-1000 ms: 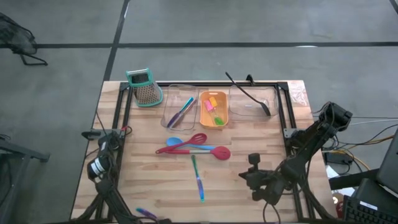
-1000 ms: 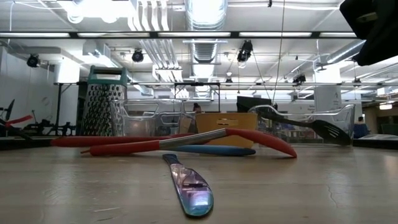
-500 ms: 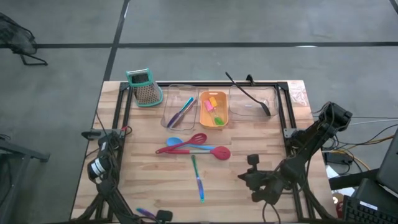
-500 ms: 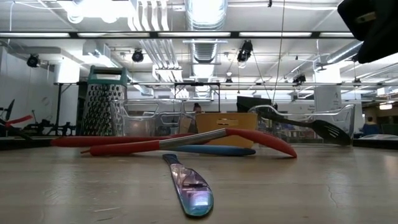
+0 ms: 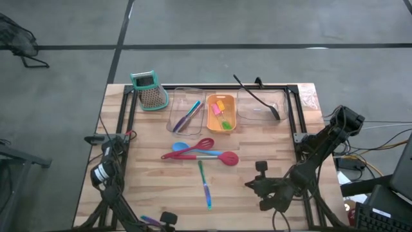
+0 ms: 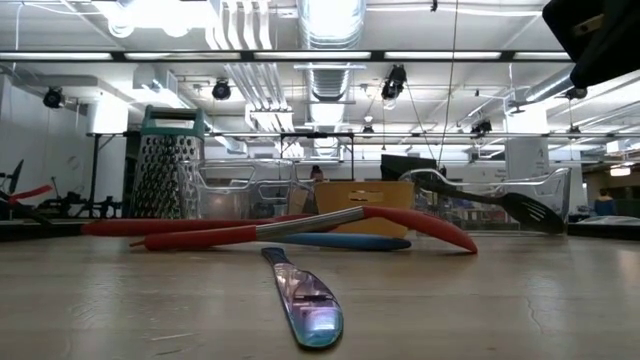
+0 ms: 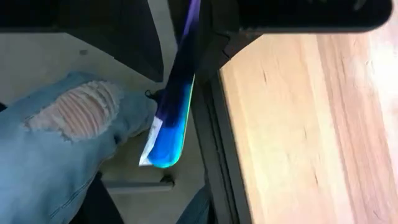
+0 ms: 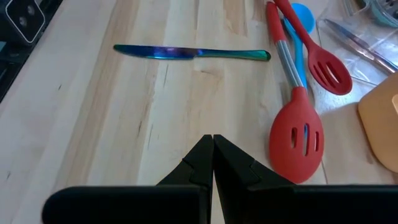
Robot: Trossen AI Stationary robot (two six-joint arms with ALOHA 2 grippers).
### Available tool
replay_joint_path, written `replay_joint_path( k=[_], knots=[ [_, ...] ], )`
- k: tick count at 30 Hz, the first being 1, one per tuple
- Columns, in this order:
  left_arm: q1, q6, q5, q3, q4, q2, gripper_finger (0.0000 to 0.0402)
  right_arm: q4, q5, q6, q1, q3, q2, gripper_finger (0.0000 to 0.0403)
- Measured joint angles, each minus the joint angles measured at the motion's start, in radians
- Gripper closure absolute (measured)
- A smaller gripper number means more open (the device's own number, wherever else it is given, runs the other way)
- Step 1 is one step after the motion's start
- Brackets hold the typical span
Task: Pick & Place Kitchen Items
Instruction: Put the left blue knife into the left transparent bin
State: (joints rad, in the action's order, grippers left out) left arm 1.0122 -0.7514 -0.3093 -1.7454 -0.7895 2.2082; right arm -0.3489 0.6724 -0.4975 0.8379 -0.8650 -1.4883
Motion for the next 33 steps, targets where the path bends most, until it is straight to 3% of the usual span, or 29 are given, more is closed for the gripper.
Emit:
replay_joint_path(
  k=[22, 28, 33],
  knots=[
    [-0.001, 0.039, -0.043, 0.115, 0.12, -0.004, 0.0304, 0.01, 0.0, 0.0, 0.002, 0.0, 0.0, 0.0394],
    [-0.004, 0.036, -0.057, 0.118, 0.117, -0.004, 0.0352, 0.012, 0.001, 0.002, 0.002, 0.0, 0.0, 0.0394],
    [-0.009, 0.045, -0.058, 0.126, 0.118, -0.003, 0.0355, 0.013, 0.001, 0.003, 0.002, 0.0, 0.0, 0.0394]
  ],
)
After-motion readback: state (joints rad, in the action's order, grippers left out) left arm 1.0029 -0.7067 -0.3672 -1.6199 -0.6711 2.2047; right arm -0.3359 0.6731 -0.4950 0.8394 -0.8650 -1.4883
